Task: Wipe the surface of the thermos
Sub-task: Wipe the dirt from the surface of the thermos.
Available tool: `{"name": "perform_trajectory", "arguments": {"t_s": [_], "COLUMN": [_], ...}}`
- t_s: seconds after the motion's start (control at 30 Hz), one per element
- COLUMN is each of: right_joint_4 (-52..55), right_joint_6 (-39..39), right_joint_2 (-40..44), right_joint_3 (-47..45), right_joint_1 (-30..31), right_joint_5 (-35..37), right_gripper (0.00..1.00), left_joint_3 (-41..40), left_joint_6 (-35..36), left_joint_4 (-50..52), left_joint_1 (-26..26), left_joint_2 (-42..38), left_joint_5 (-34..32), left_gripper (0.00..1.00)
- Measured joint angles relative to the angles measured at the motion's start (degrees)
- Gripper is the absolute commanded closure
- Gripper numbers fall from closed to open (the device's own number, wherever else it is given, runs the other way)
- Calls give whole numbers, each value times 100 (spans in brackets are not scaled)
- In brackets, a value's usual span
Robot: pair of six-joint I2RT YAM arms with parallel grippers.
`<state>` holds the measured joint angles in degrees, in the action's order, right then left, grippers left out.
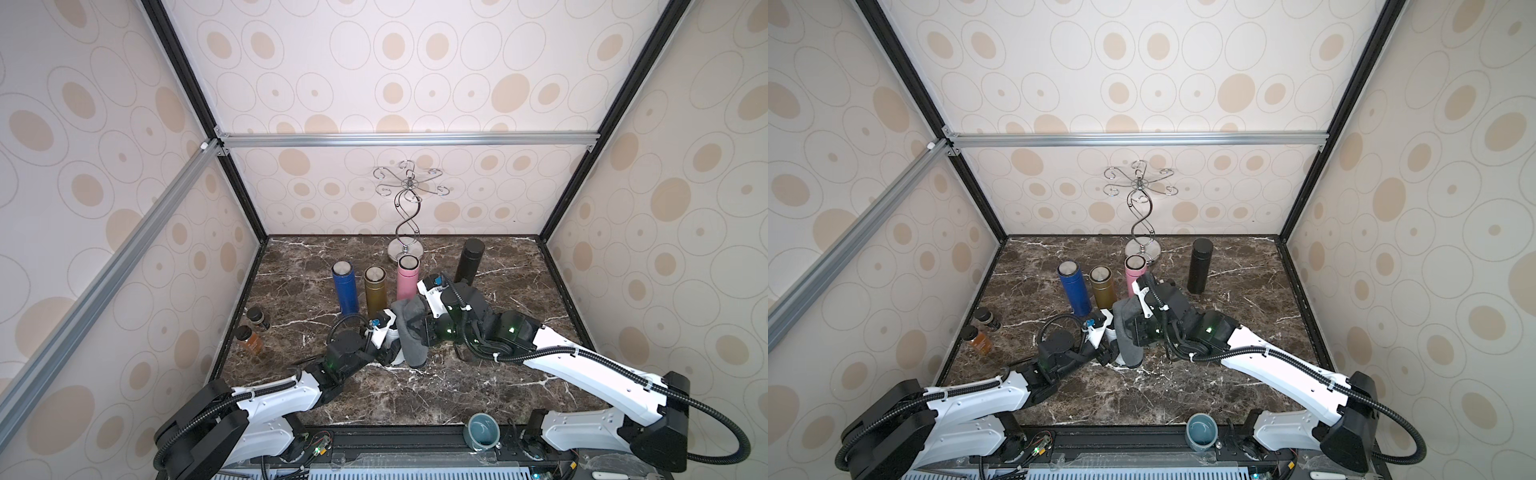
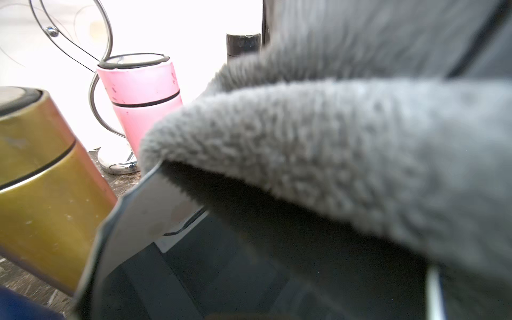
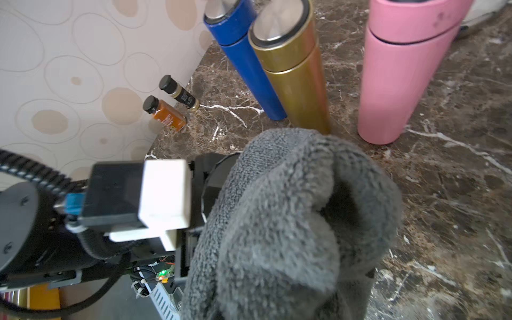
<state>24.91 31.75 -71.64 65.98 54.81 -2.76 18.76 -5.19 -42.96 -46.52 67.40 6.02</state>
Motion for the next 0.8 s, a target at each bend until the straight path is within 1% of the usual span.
{"name": "perform_trajectory", "arguments": {"t_s": [0.13,0.23,0.33,0.53,0.67,0.8], "right_joint_4": [-195,-236,-243,-210,-210,-120], "right_joint_6": [-79,-98,-96,-7,55,144], "right_joint_2": [-232,-367,-444,-479,-313,243], "right_joint_3": [144,177,238,271,127,-358], "right_joint_1": [170,181,201,308,323,295], "right_joint_5": [-131,-105,39,577,960,1353], "right_gripper": [100,100,100,100,100,100], "left_joint_3": [0,0,0,0,-17,-74], "left_joint_6": [-11,-52,-122,-157,-151,-155], "left_joint_4": [-28,-44,-74,-79,-72,-55], "left_joint_1": [2,13,22,20,9,-11], "left_joint_2": [22,31,46,44,17,-81], "left_joint_5": [2,-9,-52,-140,-203,-282], "left_gripper": [100,100,100,100,100,100]}}
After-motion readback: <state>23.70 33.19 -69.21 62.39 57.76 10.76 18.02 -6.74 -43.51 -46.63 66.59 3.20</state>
